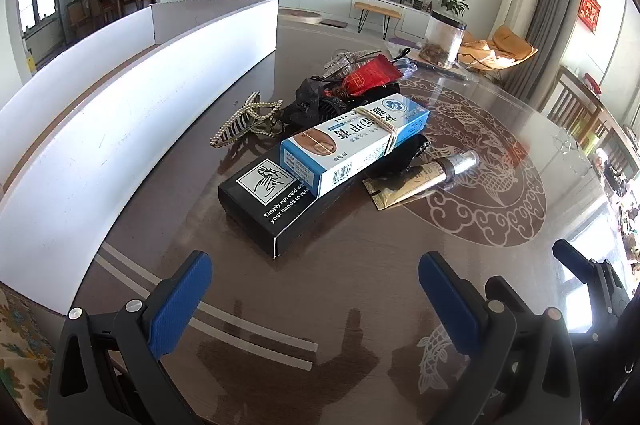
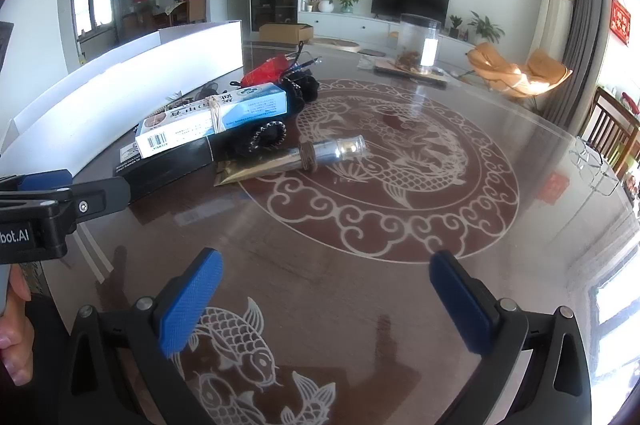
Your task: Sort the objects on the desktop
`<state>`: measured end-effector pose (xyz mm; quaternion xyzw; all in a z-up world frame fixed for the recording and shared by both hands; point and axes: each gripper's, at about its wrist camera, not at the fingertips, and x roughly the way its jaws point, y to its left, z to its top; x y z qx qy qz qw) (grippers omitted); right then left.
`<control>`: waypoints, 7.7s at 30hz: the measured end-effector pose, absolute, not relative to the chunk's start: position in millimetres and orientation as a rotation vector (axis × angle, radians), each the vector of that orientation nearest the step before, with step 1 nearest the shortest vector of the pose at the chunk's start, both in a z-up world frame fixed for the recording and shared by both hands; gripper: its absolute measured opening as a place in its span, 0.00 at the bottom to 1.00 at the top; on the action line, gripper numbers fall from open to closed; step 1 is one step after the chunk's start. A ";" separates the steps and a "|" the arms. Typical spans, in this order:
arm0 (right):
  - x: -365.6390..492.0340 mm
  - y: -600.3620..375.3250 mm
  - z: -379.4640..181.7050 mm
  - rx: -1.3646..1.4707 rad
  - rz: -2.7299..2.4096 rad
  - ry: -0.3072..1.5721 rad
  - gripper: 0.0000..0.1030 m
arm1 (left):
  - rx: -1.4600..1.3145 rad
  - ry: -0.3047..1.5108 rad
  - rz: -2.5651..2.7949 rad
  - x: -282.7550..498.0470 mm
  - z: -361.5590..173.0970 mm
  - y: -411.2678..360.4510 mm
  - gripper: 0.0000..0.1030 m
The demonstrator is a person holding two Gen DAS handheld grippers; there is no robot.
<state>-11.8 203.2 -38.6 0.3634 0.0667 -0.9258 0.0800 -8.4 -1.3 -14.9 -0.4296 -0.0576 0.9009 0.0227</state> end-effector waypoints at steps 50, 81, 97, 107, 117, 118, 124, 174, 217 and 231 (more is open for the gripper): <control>-37.1 204.7 -69.6 1.266 -2.704 0.147 1.00 | -1.586 -0.266 2.681 -30.3 -48.2 -4.7 1.00; -77.5 188.4 -73.8 1.295 -2.594 0.283 1.00 | -1.644 -0.124 2.829 -73.4 -66.3 -4.4 1.00; -103.1 197.7 -75.1 1.328 -2.596 0.194 1.00 | -1.471 -0.054 2.856 -131.2 -65.7 -4.1 1.00; -103.0 197.5 -75.1 1.328 -2.596 0.194 1.00 | -1.470 -0.055 2.857 -130.9 -65.6 -4.8 1.00; -103.0 197.4 -75.0 1.328 -2.596 0.194 1.00 | -1.470 -0.055 2.856 -130.4 -65.5 -5.0 1.00; -103.0 197.3 -75.0 1.328 -2.596 0.194 1.00 | -1.470 -0.055 2.856 -129.2 -65.9 -5.0 1.00; -103.1 197.3 -75.1 1.328 -2.596 0.194 1.00 | -1.470 -0.056 2.857 -129.4 -65.7 -5.3 1.00; -103.2 197.1 -75.2 1.328 -2.596 0.194 1.00 | -1.470 -0.057 2.857 -128.7 -65.7 -5.2 1.00; -158.1 194.8 -62.1 1.315 -2.638 0.254 1.00 | -1.480 -0.215 2.883 -94.1 -60.3 -23.4 1.00; -79.7 243.7 -71.3 1.363 -2.643 0.162 1.00 | -1.292 -0.249 2.861 -98.4 -35.5 -10.5 1.00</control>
